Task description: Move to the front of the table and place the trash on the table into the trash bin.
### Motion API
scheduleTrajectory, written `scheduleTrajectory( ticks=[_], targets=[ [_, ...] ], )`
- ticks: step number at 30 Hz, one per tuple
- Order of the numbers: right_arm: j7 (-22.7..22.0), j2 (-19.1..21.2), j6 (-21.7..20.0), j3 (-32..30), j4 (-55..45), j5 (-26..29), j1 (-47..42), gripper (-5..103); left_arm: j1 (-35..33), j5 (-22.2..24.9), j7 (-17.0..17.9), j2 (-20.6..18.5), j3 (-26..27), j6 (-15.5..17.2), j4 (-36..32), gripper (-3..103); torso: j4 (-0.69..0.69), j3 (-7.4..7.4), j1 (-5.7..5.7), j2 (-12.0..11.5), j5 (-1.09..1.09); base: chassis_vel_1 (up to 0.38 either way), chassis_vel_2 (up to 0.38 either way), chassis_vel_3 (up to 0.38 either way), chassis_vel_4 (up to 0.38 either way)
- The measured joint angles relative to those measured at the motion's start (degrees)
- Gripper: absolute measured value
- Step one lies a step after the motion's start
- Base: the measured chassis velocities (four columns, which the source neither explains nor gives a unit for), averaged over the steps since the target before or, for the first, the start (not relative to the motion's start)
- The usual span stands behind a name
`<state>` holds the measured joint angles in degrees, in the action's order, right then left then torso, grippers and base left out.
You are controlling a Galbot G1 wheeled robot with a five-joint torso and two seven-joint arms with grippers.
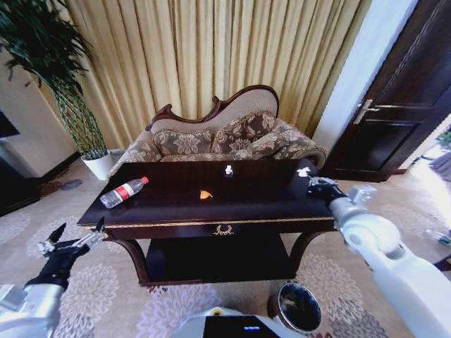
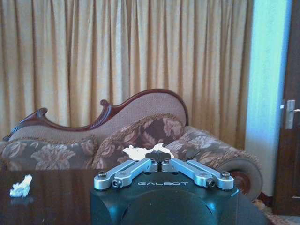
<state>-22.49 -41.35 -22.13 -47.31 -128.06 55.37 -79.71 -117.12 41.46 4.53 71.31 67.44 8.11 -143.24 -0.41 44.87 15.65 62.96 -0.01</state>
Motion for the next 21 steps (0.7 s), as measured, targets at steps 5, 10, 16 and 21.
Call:
scheduleTrajectory(
  ticks=[5,10,16,21],
  targets=[
    [-1.0,0.2,-0.9,-2.2,-2.6,0.9,-1.3,0,0.8,0.1,0.0,-0.6,-0.2,0.2,0.0,100,0.01,0.00,0.00,0.0,0.00,0.000,0.000,0.000,0.000],
    [-1.3,-0.2,-1.8,-2.8,-3.8,1.0,-2.2,0,1.3,0.3,0.0,-1.0,-0.1,0.2,0.0,100,0.01,0.01,0.01,0.0,0.00,0.017,-0.018,-0.011,0.028],
    [-1.4,-1.1,-2.2,-2.6,-4.3,1.0,-2.7,0,1.3,0.3,0.1,-1.1,0.0,0.3,0.0,100,0.01,0.01,0.01,0.0,0.01,0.104,-0.101,-0.108,0.107],
    [-1.3,-1.4,-2.2,-2.0,-4.1,0.9,-2.5,0,1.3,0.3,0.2,-1.1,0.1,0.3,0.0,100,0.01,0.01,0.01,0.0,0.01,0.209,-0.235,-0.219,0.220]
  ],
)
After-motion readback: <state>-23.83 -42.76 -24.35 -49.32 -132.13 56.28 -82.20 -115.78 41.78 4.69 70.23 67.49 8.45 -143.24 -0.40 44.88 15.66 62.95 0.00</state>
